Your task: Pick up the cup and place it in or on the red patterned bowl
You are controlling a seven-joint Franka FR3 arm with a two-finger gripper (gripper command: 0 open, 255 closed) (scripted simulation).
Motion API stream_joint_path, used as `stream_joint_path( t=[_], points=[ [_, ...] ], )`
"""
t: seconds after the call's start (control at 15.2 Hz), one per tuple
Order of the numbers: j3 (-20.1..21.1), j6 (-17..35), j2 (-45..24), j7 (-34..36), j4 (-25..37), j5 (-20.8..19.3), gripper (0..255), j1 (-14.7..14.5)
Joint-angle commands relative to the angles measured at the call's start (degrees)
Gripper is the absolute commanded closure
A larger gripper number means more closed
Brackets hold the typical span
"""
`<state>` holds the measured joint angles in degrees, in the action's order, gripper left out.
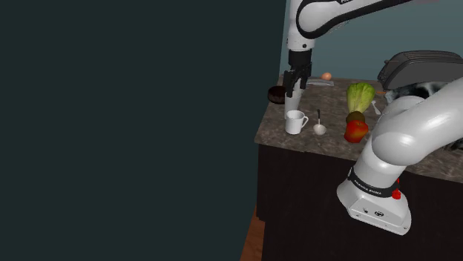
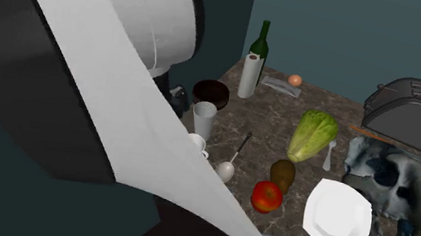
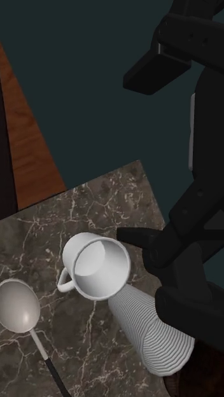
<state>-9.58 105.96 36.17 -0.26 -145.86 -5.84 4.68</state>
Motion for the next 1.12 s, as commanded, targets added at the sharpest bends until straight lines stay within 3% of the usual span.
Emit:
stream_joint_path(
  t=[0.0, 0.59, 1.06],
  points=[
    [-1.5, 3.8, -3.1, -1.1, 0.2, -1.3, 0, 0.9],
    [-8.0, 20.1, -18.8, -5.3, 3.3, -4.0, 0, 3.8],
    [-12.3, 30.5, -32.9, -10.2, 9.6, -1.4, 0, 5.3]
  ],
)
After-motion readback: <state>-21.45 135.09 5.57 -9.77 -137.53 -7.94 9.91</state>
